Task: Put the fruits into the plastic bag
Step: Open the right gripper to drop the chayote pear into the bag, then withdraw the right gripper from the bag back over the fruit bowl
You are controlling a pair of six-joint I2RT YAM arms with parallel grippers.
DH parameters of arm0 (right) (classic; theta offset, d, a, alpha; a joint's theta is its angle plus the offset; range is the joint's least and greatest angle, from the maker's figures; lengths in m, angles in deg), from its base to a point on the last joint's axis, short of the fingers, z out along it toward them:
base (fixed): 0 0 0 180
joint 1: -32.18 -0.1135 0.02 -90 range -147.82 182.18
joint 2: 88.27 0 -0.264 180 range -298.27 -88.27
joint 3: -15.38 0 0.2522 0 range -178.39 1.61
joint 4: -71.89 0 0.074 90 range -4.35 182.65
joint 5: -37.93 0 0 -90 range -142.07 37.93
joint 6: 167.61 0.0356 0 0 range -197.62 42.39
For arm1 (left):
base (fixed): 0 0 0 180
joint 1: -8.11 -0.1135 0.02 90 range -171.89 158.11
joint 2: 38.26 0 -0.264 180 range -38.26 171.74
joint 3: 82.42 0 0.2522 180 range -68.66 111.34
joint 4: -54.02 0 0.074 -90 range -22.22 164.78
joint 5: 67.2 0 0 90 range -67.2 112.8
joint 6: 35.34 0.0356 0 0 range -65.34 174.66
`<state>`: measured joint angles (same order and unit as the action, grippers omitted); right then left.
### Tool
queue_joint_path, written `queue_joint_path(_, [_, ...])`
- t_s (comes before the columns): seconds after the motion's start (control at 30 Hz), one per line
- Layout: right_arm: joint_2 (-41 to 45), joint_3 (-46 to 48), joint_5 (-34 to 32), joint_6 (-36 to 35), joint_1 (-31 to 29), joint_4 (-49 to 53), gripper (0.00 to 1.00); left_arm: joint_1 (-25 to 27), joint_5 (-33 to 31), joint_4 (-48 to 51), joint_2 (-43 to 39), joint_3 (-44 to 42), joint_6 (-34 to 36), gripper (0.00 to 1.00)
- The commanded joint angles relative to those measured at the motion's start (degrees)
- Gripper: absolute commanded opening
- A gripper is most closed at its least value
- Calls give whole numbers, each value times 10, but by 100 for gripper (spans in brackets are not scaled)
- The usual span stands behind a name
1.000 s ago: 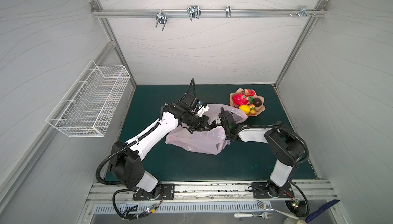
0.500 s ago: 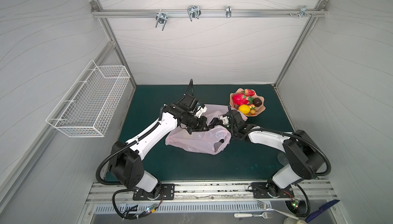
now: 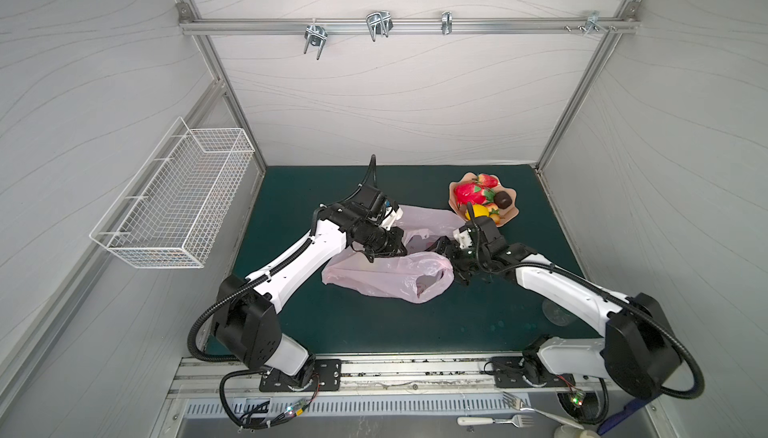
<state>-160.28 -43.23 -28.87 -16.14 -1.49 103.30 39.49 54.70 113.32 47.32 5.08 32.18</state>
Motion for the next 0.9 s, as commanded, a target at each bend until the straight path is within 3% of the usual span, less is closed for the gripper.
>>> queue_joint_path(0.0, [34,-11,-27,-51,16,107,99,-2,-6,-10,-12,-1,13,0])
queue_joint_path(0.23, [106,-13,-16,-91,55,163,99,-2,-7,-11,-12,-3,11,0])
queue_joint_path(0.43, [157,-34,33,-117,92,190,99,-3,-9,-12,-16,-8,10,0])
queue_joint_path(0.7, [182,-76,115,-139,134,211,99,-3,-8,-23,-18,-16,4,0])
queue_joint_path(0.87, [182,-116,118,-171,168,255,99,-2,-8,-22,-16,-14,7,0])
